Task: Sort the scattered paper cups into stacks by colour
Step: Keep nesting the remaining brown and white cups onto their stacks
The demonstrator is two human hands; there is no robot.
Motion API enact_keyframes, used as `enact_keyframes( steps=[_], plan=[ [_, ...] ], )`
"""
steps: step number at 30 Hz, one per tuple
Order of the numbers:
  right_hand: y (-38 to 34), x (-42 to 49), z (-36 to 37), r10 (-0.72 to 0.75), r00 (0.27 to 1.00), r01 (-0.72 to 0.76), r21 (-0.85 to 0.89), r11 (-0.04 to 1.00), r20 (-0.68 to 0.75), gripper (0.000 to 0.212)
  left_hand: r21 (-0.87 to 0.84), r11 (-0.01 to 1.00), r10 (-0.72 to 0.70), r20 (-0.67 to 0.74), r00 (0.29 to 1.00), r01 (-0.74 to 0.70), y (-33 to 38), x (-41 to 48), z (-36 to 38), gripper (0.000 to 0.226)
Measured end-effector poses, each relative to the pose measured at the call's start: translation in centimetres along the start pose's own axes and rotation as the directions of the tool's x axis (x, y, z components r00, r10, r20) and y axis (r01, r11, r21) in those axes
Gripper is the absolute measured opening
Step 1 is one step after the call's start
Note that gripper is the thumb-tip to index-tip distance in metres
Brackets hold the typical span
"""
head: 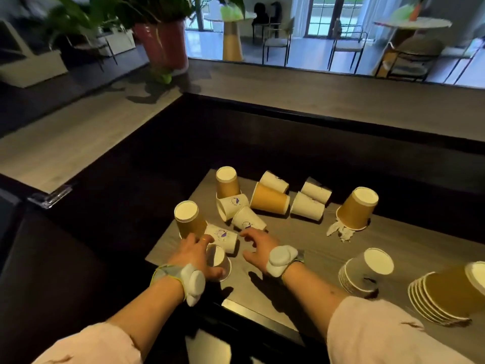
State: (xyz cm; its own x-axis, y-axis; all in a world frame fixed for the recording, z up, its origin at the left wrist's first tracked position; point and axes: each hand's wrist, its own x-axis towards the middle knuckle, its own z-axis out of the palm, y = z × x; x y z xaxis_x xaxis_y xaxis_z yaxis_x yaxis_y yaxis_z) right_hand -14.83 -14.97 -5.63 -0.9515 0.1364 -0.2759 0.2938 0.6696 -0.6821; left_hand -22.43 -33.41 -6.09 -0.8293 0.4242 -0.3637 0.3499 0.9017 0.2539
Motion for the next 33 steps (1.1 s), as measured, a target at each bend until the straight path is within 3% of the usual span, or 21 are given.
enact_keyframes(
  steps=[4, 8, 13, 15, 18, 22, 25, 28, 31, 33],
  plan=[
    [-1.8, 3.4, 3.1, -0.018, 0.999, 0.024, -0.199, 0.98, 0.033, 0.048, -0.095, 0.993, 0.074, 0.021, 0.997, -0.072, -2.0, 0.5, 2.0, 0.085],
    [-2.5, 6.3, 4.6, 0.096, 0.989, -0.044, -0.39, 0.92, 0.114, 0.051, -0.185, 0.972, 0.145, -0.002, 0.989, -0.143, -2.2, 1.5, 2.6, 0.063],
    [-2.3, 7.2, 5.7, 0.147, 0.981, -0.082, -0.413, 0.907, 0.128, 0.052, -0.255, 0.952, 0.175, -0.002, 0.985, -0.169, -2.7, 1.4, 3.6, 0.051],
    [-2.0, 6.9, 5.8, 0.119, 0.99, -0.083, -0.353, 0.932, 0.081, 0.052, -0.266, 0.943, 0.202, -0.012, 0.979, -0.198, -2.9, 1.3, 3.4, 0.052],
    [-1.5, 5.0, 5.0, 0.07, 0.997, -0.072, -0.109, 0.991, -0.024, 0.057, -0.31, 0.926, 0.226, -0.007, 0.974, -0.217, -2.4, 1.3, 2.7, 0.054],
    [-0.3, 0.2, -0.8, 0.119, 0.931, -0.063, 0.169, 0.984, -0.345, 0.055, -0.394, 0.877, 0.298, -0.004, 0.954, -0.276, 2.1, 1.8, 0.7, 0.064],
    [0.7, -4.3, -7.2, 0.07, 0.817, -0.045, 0.058, 0.997, -0.572, 0.052, -0.463, 0.817, 0.364, -0.046, 0.93, -0.342, 6.9, 2.6, -0.8, 0.06],
    [2.7, -10.3, -13.7, 0.05, 0.732, -0.191, -0.134, 0.972, -0.68, 0.052, -0.477, 0.743, 0.464, -0.14, 0.875, -0.47, 12.6, 2.5, -2.1, 0.058],
    [5.3, -15.3, -17.6, 0.161, 0.728, -0.392, -0.212, 0.895, -0.666, 0.055, -0.473, 0.678, 0.524, -0.226, 0.821, -0.563, 17.7, 1.9, -3.3, 0.059],
    [6.8, -16.5, -18.5, 0.254, 0.773, -0.456, -0.231, 0.859, -0.581, 0.056, -0.479, 0.658, 0.529, -0.257, 0.809, -0.582, 20.2, 1.5, -3.9, 0.063]
  ],
)
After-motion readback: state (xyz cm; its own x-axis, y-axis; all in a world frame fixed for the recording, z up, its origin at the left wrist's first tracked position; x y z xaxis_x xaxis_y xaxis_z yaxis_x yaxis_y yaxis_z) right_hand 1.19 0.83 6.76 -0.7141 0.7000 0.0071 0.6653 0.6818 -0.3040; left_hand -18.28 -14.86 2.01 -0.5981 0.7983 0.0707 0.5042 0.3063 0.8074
